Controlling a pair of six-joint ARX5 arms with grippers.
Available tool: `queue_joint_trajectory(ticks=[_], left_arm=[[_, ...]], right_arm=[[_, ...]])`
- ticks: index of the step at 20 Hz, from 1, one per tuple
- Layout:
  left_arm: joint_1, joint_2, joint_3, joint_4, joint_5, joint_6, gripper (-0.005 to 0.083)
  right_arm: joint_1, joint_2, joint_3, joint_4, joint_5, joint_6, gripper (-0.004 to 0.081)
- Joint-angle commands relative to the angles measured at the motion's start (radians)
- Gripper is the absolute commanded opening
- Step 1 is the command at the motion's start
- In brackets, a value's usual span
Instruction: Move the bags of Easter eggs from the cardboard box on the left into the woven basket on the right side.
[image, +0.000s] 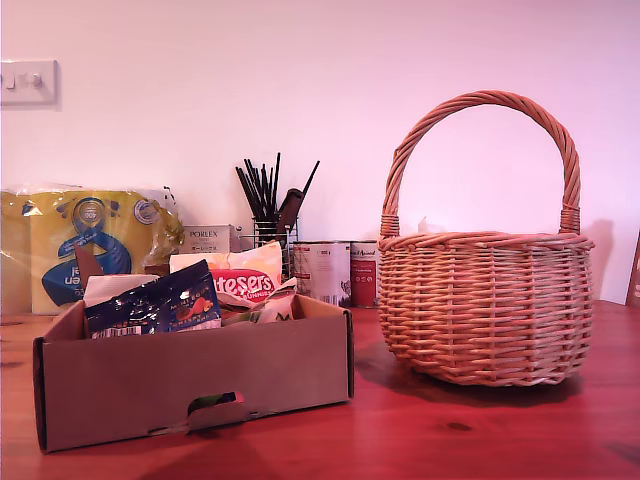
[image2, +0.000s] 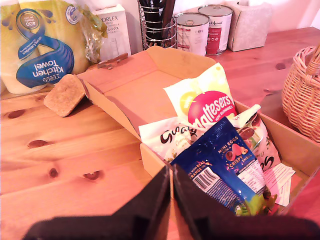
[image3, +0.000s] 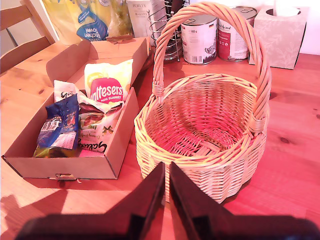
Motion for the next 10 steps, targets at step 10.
queue_joint_trajectory(ticks=[10], left_arm=[[-0.003, 0.002, -0.020, 0.018, 0.011, 0.008, -0.0020]], right_arm=[[0.005, 0.000, -0.005, 0.000, -0.002, 0.000, -0.0013]])
